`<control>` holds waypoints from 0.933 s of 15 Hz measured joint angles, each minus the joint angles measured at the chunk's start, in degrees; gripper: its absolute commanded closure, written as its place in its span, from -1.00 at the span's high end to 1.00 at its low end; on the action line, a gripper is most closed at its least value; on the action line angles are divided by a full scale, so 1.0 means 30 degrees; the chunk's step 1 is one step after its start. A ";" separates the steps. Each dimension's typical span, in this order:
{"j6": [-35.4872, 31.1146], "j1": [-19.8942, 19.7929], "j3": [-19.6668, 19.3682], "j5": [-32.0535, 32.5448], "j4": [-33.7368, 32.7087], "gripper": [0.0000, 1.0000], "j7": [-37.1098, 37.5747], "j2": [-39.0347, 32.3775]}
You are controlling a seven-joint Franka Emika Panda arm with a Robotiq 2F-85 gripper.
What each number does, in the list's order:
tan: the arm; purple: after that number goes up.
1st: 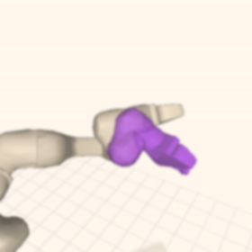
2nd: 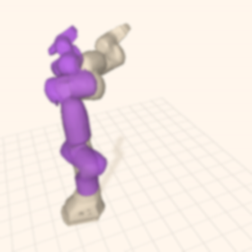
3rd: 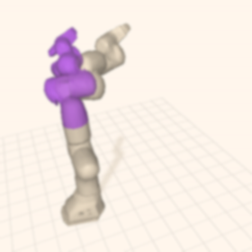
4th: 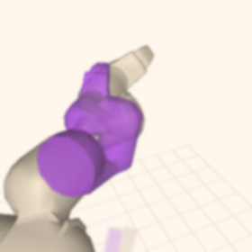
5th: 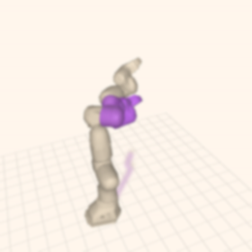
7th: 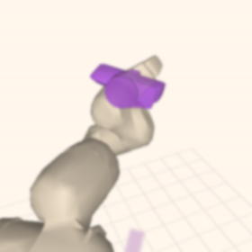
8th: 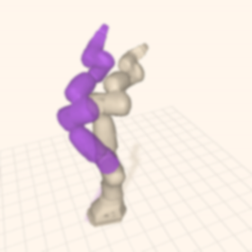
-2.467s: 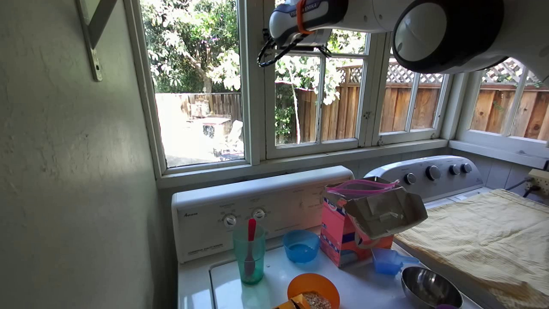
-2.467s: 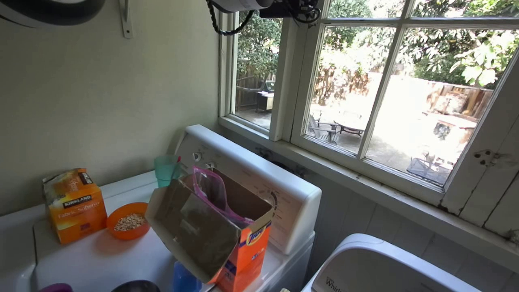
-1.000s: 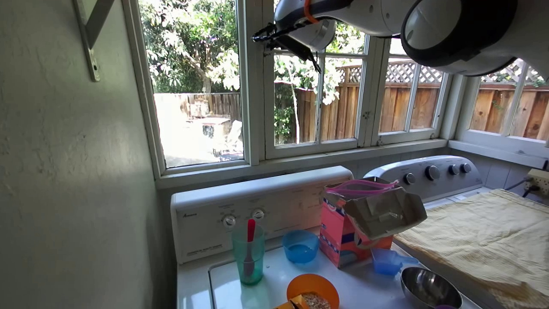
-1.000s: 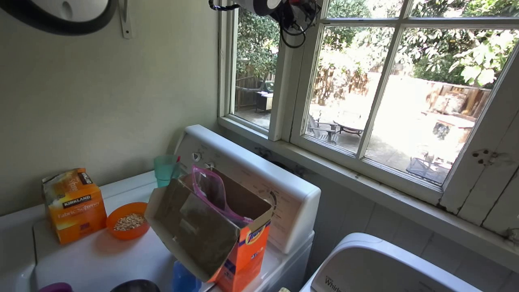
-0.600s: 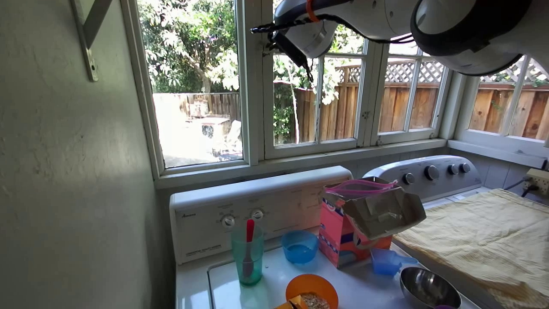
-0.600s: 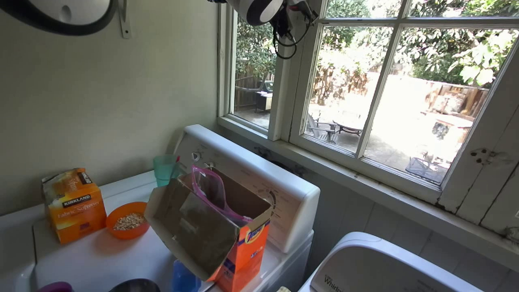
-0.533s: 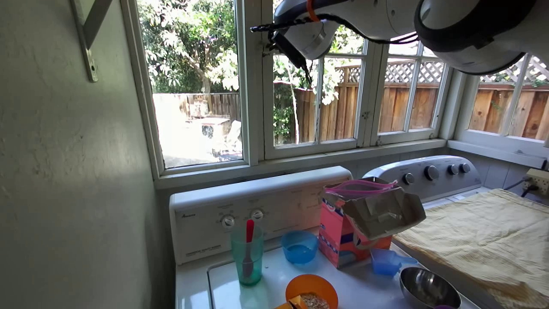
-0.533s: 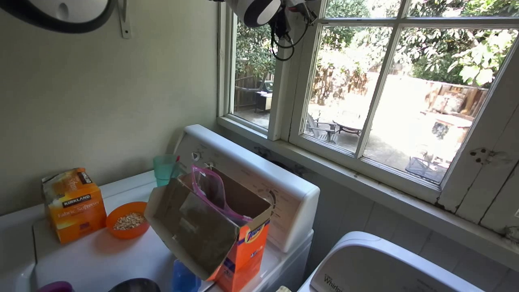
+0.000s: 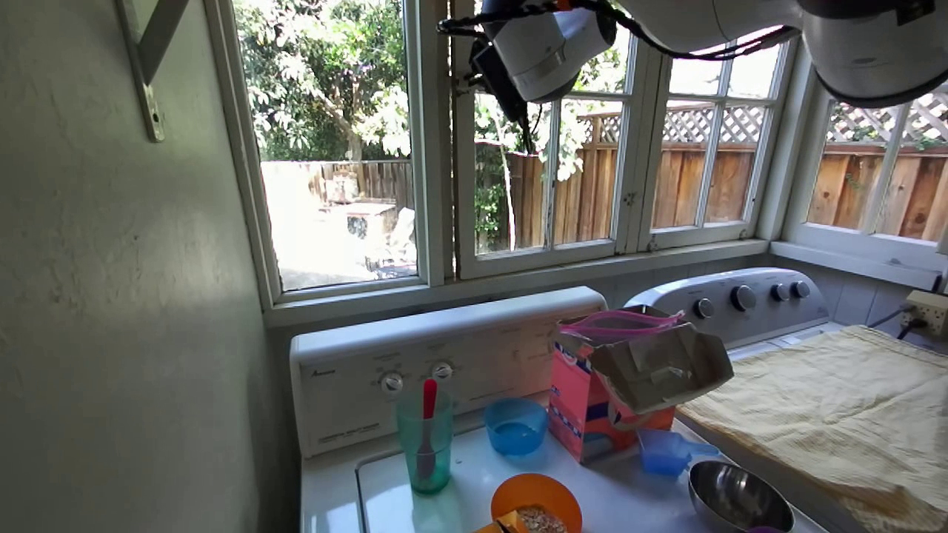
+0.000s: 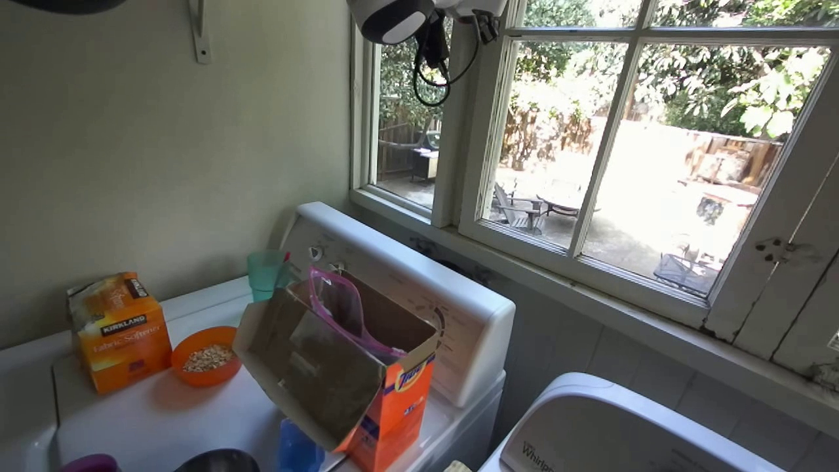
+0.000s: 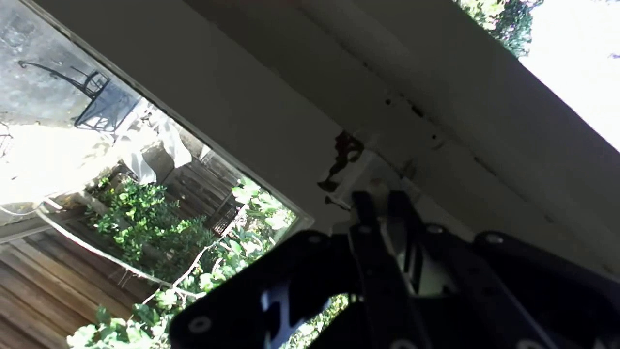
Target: Partially open the window
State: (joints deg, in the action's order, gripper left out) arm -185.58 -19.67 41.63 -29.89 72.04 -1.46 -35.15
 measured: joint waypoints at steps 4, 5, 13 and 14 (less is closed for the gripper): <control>0.0012 -0.2400 0.1780 -0.1470 0.3201 -0.94 -0.0025 0.2176; 0.0026 -0.3000 0.2135 -0.1947 0.4064 -0.94 -0.0024 0.2867; 0.1217 -0.3787 -0.0098 -0.3525 1.0292 -0.94 0.1114 0.9823; 0.1504 -0.3653 -0.0624 -0.3375 1.1111 -0.94 0.1380 1.0798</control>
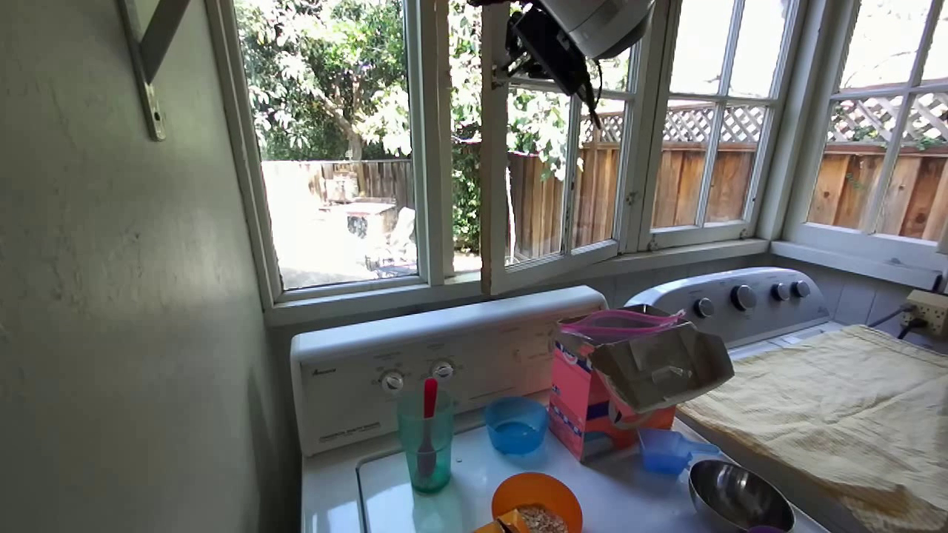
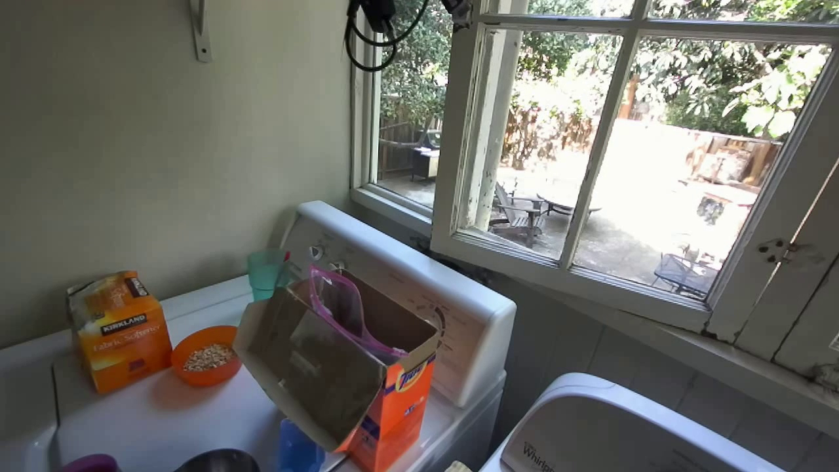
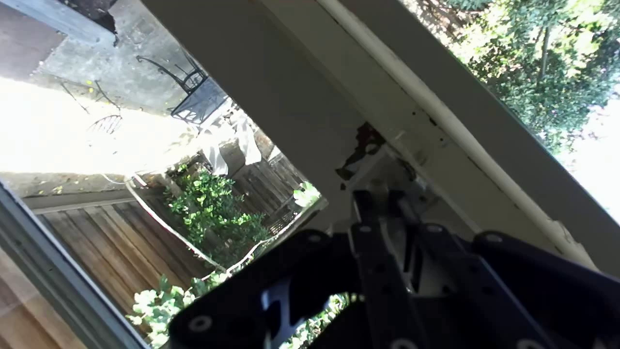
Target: Partially open the window
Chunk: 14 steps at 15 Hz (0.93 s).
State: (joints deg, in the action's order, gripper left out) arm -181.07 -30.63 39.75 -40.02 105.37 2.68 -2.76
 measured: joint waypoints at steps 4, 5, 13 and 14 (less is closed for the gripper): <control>0.2046 0.0759 -0.1927 0.1436 0.3243 0.05 0.1065 0.3749; 0.2941 0.0691 -0.1847 0.1887 0.4031 0.18 0.1361 0.4697; 0.9037 0.3146 -0.3857 0.8572 0.6523 1.00 0.4947 1.0179; 0.9489 0.3516 -0.4278 0.9620 0.6519 1.00 0.5619 1.0472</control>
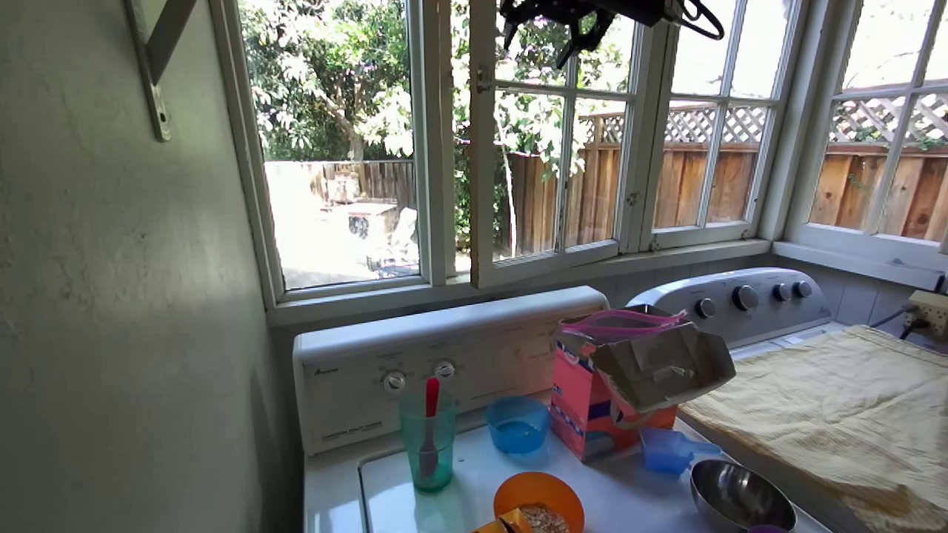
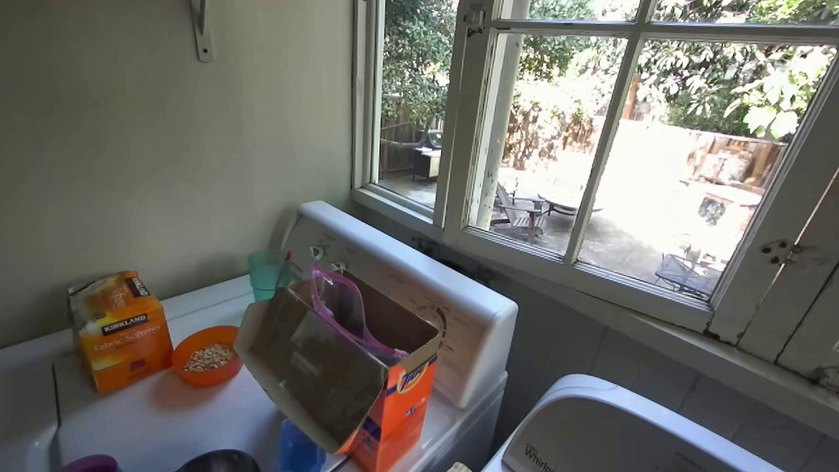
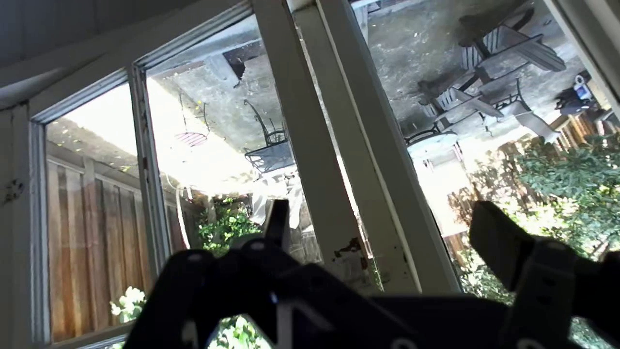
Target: Partially open the window
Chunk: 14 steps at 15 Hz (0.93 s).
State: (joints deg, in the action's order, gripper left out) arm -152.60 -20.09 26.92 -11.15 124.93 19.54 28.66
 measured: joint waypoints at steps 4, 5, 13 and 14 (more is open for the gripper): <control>0.1744 0.0629 -0.0863 0.3109 -0.0149 1.00 0.2066 0.0738; 0.1813 0.0837 -0.1070 0.3391 -0.0167 1.00 0.2189 0.0749; 0.1809 0.1404 -0.1513 0.3548 -0.0166 1.00 0.2189 0.0595; 0.1809 0.1404 -0.1513 0.3548 -0.0166 1.00 0.2189 0.0595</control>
